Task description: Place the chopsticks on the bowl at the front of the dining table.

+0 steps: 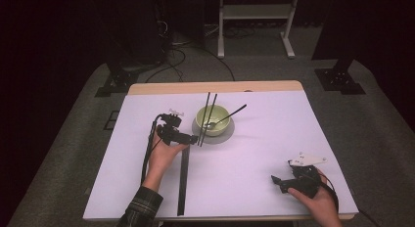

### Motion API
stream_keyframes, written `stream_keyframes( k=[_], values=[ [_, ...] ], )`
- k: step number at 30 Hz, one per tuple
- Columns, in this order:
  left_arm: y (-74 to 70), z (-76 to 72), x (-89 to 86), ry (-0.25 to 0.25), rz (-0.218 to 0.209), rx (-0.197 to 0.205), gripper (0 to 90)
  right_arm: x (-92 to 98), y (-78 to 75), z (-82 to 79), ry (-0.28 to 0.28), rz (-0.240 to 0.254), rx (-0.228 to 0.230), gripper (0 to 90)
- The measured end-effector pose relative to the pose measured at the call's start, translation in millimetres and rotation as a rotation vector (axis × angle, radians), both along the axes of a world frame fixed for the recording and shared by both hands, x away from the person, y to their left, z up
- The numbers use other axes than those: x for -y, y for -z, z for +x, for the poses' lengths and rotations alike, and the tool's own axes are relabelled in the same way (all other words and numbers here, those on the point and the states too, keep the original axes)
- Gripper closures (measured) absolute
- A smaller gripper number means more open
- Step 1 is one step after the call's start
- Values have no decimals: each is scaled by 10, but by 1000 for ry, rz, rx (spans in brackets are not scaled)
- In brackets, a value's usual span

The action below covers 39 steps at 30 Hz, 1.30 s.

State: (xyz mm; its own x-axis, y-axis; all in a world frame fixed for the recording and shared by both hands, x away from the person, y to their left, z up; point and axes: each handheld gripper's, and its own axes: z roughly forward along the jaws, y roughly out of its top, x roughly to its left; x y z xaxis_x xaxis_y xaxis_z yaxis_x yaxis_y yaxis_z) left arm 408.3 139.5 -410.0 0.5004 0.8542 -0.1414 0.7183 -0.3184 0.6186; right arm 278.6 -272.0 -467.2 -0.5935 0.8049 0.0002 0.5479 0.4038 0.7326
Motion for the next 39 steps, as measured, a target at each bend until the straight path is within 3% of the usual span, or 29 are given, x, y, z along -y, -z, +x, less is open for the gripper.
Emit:
stream_keyframes(
  k=[16,22,30,36,37,39],
  values=[
    [13,-53,200,39,-2,2,0,0,0,0,0,0,0,114],
    [-166,-31,160,29,-7,29,0,0,0,1,0,0,0,114],
    [-409,190,256,23,-23,57,0,0,0,1,0,0,-1,114],
    [-467,388,377,28,-21,62,0,0,0,1,0,0,-1,114],
    [-470,496,440,30,-17,56,0,1,0,1,0,0,-1,114],
    [-467,566,483,30,-15,53,0,1,0,1,0,1,-1,114]
  ],
)
